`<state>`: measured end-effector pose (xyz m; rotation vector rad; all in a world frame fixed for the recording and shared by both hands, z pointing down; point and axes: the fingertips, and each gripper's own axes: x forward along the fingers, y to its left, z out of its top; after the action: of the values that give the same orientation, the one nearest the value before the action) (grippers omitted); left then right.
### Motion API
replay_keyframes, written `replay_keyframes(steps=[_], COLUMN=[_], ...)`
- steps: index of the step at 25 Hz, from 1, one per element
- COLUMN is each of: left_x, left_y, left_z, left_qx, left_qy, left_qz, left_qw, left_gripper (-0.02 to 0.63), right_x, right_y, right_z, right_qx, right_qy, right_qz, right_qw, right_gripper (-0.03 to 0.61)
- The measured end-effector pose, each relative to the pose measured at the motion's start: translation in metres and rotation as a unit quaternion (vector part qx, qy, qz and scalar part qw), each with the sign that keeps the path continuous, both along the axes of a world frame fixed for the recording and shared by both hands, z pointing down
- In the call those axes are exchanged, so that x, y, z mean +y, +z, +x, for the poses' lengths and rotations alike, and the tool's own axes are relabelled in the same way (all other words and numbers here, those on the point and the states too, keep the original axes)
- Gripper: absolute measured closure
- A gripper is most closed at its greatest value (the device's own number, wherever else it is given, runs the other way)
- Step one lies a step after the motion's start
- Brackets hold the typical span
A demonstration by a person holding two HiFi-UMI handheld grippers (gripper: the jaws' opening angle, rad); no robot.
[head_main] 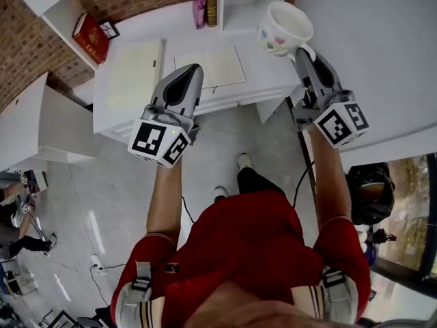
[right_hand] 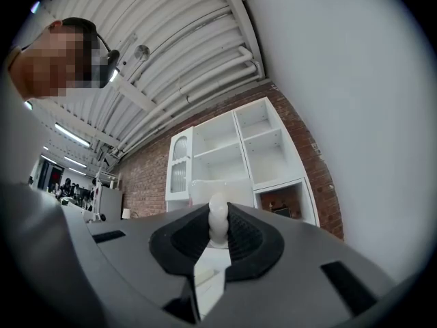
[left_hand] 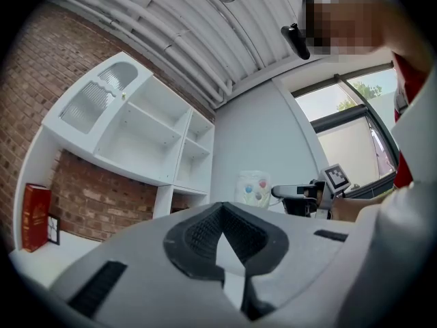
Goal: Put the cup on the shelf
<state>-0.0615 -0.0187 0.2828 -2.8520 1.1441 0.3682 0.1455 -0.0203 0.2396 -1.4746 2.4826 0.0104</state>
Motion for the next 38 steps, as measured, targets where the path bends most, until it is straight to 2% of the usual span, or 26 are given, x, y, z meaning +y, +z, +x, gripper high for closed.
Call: replay_keyframes(steps=[7,11,15,20,25,29,34,38], left_x=[-0.042,-0.083,-0.136,-0.18,-0.219,-0.234,-0.247,-0.254], left_y=[-0.002,-0.013,-0.037,-0.038,-0.044,-0.04,-0.04,-0.043], left_z=[0.013,0.023,0.03,0.046,0.049,0.042,0.025,0.01], left_qx=[-0.016,-0.017,-0.021,-0.034,-0.043,-0.044,-0.046,-0.046], left_qy=[-0.008,-0.022,-0.043,-0.074,-0.112,-0.132,-0.134,-0.114], left_qz=[0.001,0.004,0.006,0.019,0.02,0.011,0.013,0.018], left_qw=[0.9998,0.9996,0.9988,0.9965,0.9926,0.9902,0.9899,0.9922], left_gripper=[0.607,0.607,0.607,0.607,0.607,0.607,0.607,0.607], right_x=[-0.057,-0.099,-0.157,-0.213,-0.27,-0.297,-0.315,-0.335], right_y=[-0.022,-0.036,-0.061,-0.063,-0.08,-0.087,-0.096,-0.105], right_z=[0.028,0.043,0.047,0.053,0.036,0.015,-0.019,-0.044], right_qx=[-0.006,0.0,0.017,0.024,0.02,0.014,0.015,0.013], right_qy=[-0.011,-0.024,-0.049,-0.094,-0.156,-0.19,-0.208,-0.192], right_qz=[0.013,0.027,0.036,0.052,0.06,0.062,0.062,0.057], right_qw=[1.0,0.999,0.998,0.994,0.986,0.98,0.976,0.98], right_gripper=[0.538,0.538,0.538,0.537,0.537,0.537,0.537,0.537])
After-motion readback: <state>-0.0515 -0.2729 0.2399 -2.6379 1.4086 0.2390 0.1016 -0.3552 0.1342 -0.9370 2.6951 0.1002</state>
